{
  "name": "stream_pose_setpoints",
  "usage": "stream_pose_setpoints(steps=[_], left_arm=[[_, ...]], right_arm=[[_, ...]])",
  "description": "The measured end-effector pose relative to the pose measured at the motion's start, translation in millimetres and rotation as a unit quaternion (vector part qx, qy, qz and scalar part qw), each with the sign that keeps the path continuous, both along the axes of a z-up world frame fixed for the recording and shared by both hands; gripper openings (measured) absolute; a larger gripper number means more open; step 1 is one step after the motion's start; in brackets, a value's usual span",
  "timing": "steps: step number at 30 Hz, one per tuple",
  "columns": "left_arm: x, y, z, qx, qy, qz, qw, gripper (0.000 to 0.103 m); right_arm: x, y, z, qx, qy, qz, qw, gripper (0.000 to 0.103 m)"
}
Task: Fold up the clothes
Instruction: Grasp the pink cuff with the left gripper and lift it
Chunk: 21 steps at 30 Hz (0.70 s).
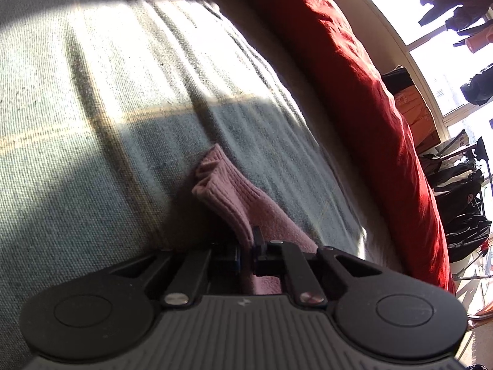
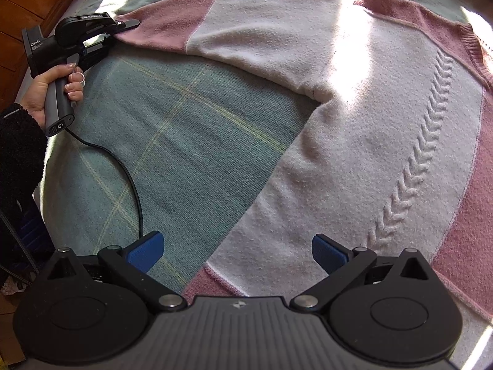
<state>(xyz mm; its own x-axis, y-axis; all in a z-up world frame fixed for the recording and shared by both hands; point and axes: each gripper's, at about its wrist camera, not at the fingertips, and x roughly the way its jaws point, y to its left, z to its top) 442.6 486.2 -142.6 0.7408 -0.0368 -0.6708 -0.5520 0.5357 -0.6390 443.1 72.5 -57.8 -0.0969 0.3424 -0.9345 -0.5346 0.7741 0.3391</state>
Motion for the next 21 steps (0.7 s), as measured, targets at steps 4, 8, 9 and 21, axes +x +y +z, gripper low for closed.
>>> stream_pose_setpoints(steps=[4,8,9,21], left_arm=[[4.2,-7.9,10.4,0.036,0.021,-0.016,0.9990,0.007],[6.5,-17.0,23.5,0.063,0.031,-0.026,0.9972,0.006],[7.8,-20.1,27.7,0.073,0.034,-0.030,0.9963,0.006],[34.6,-79.1,86.7,0.179,0.030,-0.101,0.9783,0.006]], right_arm=[[-0.1,-1.0,3.0,0.004,-0.016,0.006,1.000,0.103],[-1.2,-6.6,6.0,0.007,-0.034,0.005,0.999,0.103],[-1.3,-9.4,6.2,0.009,-0.035,0.002,0.999,0.103],[-7.2,-43.3,12.2,0.026,-0.089,0.005,0.996,0.103]])
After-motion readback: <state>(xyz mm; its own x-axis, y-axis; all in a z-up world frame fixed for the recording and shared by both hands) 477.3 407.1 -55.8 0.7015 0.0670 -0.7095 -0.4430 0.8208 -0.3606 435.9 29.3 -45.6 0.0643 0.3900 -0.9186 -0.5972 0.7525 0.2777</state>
